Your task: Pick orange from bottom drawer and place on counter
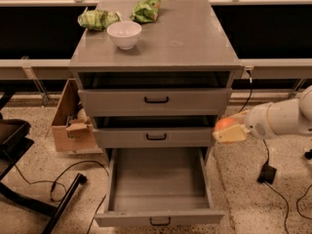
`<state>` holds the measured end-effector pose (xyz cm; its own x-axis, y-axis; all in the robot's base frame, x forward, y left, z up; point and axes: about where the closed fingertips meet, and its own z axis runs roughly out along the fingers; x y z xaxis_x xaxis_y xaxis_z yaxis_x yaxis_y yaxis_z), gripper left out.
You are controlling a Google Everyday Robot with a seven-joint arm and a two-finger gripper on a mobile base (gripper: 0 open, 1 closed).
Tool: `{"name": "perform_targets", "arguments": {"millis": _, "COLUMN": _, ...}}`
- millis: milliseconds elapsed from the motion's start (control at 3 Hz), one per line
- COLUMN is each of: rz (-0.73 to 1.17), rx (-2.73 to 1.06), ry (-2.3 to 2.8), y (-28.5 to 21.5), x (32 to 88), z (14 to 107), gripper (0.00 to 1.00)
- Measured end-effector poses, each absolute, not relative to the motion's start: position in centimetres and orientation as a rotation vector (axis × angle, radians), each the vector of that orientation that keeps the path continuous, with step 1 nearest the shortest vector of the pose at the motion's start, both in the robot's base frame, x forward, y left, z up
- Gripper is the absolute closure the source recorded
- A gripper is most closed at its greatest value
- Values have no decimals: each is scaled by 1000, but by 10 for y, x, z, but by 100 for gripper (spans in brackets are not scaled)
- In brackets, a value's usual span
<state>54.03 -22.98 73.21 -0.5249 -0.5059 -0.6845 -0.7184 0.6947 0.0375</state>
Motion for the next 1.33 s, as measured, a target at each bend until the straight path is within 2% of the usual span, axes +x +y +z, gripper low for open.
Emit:
{"name": "perform_targets", "arguments": {"millis": 333, "rz": 417, "rx": -855, "ry": 2199, "y": -225, "x": 580, "z": 766, "gripper": 100}}
{"name": "perform_targets", "arguments": {"millis": 1000, "rz": 402, "rx": -838, "ry": 2209, "y": -229, "x": 591, "z": 784, "gripper": 100}}
{"name": "perform_targets", "arguments": {"millis": 1333, "rz": 377, "rx": -815, "ry": 2195, "y": -233, "x": 615, "z": 825, "gripper": 100}}
